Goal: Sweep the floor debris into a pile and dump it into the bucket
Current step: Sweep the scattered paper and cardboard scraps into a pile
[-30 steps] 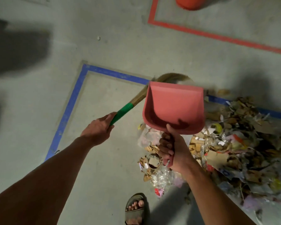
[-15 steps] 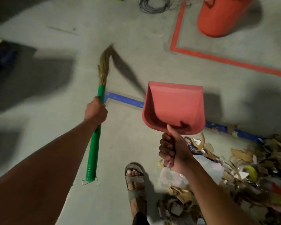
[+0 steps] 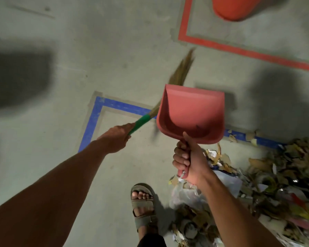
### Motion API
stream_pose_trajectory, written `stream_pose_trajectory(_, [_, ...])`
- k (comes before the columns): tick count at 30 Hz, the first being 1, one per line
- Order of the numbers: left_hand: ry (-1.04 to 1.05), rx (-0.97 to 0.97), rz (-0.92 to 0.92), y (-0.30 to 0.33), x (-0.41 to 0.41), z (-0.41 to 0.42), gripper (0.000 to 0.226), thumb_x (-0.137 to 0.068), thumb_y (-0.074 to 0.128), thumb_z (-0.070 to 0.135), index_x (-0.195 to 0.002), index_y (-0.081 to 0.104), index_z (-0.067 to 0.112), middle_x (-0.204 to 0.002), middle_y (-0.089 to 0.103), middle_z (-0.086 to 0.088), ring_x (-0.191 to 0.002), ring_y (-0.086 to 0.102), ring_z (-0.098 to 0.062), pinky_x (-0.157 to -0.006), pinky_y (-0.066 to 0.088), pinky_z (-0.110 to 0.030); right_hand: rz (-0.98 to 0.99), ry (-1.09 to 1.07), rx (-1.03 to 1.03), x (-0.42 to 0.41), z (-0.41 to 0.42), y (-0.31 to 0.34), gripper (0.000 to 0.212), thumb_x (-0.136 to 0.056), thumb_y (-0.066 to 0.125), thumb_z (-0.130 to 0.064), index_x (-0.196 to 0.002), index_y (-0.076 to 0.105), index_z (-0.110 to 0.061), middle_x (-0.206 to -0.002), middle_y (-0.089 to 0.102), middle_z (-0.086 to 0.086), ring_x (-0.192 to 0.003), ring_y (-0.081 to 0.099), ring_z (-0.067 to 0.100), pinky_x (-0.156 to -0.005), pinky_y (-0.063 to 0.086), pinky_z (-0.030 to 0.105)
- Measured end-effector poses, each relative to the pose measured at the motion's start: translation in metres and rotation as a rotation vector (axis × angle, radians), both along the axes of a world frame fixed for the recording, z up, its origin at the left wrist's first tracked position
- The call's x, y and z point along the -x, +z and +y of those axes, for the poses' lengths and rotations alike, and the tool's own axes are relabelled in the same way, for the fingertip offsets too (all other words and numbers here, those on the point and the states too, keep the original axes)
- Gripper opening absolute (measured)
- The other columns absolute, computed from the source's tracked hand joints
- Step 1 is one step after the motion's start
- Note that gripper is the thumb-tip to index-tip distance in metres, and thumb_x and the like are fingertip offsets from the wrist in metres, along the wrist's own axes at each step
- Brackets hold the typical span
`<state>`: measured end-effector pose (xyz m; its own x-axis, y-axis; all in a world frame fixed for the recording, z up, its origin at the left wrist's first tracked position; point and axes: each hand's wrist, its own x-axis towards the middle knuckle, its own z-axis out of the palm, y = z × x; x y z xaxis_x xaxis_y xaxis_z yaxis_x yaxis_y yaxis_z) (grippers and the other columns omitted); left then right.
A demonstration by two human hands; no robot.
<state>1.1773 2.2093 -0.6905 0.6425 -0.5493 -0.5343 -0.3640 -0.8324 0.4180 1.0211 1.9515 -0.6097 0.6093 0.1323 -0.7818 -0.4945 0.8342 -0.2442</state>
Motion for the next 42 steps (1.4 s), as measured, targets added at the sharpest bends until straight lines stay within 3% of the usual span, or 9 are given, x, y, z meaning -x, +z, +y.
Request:
stream_pose_trajectory(5, [-0.208, 0.046, -0.066, 0.029, 0.015, -0.01, 0.059, -0.105, 0.05, 0.028, -0.159, 0.027, 0.03, -0.154, 0.052, -0.007, -0.12, 0.064, -0.038, -0.096, 0.055, -0.052, -0.006, -0.065, 0.019, 0.027, -0.015, 0.026, 0.047, -0.102, 0.056, -0.049, -0.066, 0.043, -0.02, -0.042, 0.032, -0.005, -0.029, 0.028, 0.006, -0.031, 0.02, 0.019])
stream_pose_trajectory(10, [-0.02, 0.096, -0.125, 0.041, 0.048, -0.042, 0.061, -0.106, 0.048, 0.027, -0.162, 0.024, 0.029, -0.154, 0.051, -0.011, -0.12, 0.062, -0.041, -0.1, 0.053, -0.047, -0.04, -0.103, 0.025, 0.073, -0.03, 0.037, 0.046, -0.099, 0.059, -0.049, -0.066, 0.043, -0.021, -0.042, 0.031, -0.005, -0.029, 0.028, 0.007, -0.033, 0.016, 0.019])
stream_pose_trajectory(14, [0.101, -0.105, -0.061, 0.052, 0.09, -0.105, 0.052, -0.106, 0.047, 0.027, -0.157, 0.034, 0.029, -0.133, 0.06, -0.016, -0.109, 0.063, -0.035, -0.088, 0.052, -0.04, -0.067, -0.151, 0.032, 0.13, -0.037, 0.037, 0.047, -0.101, 0.057, -0.048, -0.065, 0.043, -0.021, -0.043, 0.031, -0.005, -0.029, 0.028, 0.007, -0.031, 0.018, 0.018])
stream_pose_trajectory(19, [-0.151, -0.142, -0.013, 0.052, 0.181, -0.159, 0.048, -0.104, 0.049, 0.022, -0.151, 0.04, 0.027, -0.119, 0.061, -0.014, -0.098, 0.062, -0.031, -0.076, 0.045, -0.037, -0.07, -0.201, 0.057, 0.235, -0.049, 0.034, 0.046, -0.1, 0.059, -0.049, -0.067, 0.045, -0.021, -0.044, 0.032, -0.007, -0.03, 0.028, 0.005, -0.03, 0.023, 0.02])
stream_pose_trajectory(23, [-0.384, -0.1, -0.003, 0.062, 0.258, -0.171, 0.049, -0.103, 0.052, 0.017, -0.15, 0.043, 0.028, -0.12, 0.066, -0.008, -0.1, 0.063, -0.025, -0.082, 0.049, -0.037, -0.043, -0.286, 0.07, 0.325, -0.061, 0.046, 0.044, -0.1, 0.059, -0.048, -0.067, 0.045, -0.021, -0.043, 0.031, -0.008, -0.029, 0.03, 0.004, -0.029, 0.025, 0.02])
stream_pose_trajectory(25, [-0.401, -0.055, -0.048, 0.07, 0.286, -0.169, 0.053, -0.102, 0.053, 0.019, -0.151, 0.04, 0.033, -0.127, 0.066, -0.006, -0.105, 0.065, -0.026, -0.085, 0.053, -0.04, -0.025, -0.315, 0.074, 0.361, -0.07, 0.056, 0.044, -0.1, 0.06, -0.048, -0.068, 0.046, -0.022, -0.043, 0.033, -0.008, -0.028, 0.03, 0.004, -0.028, 0.026, 0.02])
stream_pose_trajectory(33, [-0.199, 0.185, -0.159, 0.115, 0.346, -0.161, 0.06, -0.1, 0.051, 0.025, -0.153, 0.028, 0.042, -0.135, 0.066, -0.009, -0.1, 0.068, -0.04, -0.081, 0.059, -0.049, -0.018, -0.359, 0.086, 0.438, -0.117, 0.1, 0.045, -0.102, 0.058, -0.048, -0.066, 0.048, -0.022, -0.043, 0.036, -0.008, -0.029, 0.032, 0.003, -0.031, 0.023, 0.019])
stream_pose_trajectory(37, [-0.031, 0.199, -0.206, 0.123, 0.356, -0.203, 0.056, -0.104, 0.05, 0.026, -0.155, 0.03, 0.039, -0.131, 0.067, -0.015, -0.103, 0.068, -0.039, -0.088, 0.058, -0.048, -0.072, -0.337, 0.075, 0.444, -0.152, 0.1, 0.044, -0.102, 0.058, -0.048, -0.068, 0.048, -0.022, -0.044, 0.037, -0.009, -0.03, 0.034, 0.004, -0.031, 0.026, 0.019])
stream_pose_trajectory(42, [0.132, 0.098, -0.161, 0.101, 0.37, -0.286, 0.046, -0.105, 0.048, 0.031, -0.149, 0.038, 0.038, -0.112, 0.068, -0.015, -0.088, 0.067, -0.034, -0.081, 0.06, -0.047, -0.108, -0.309, 0.053, 0.457, -0.2, 0.071, 0.045, -0.105, 0.053, -0.047, -0.067, 0.047, -0.022, -0.044, 0.037, -0.009, -0.031, 0.033, 0.003, -0.033, 0.021, 0.019])
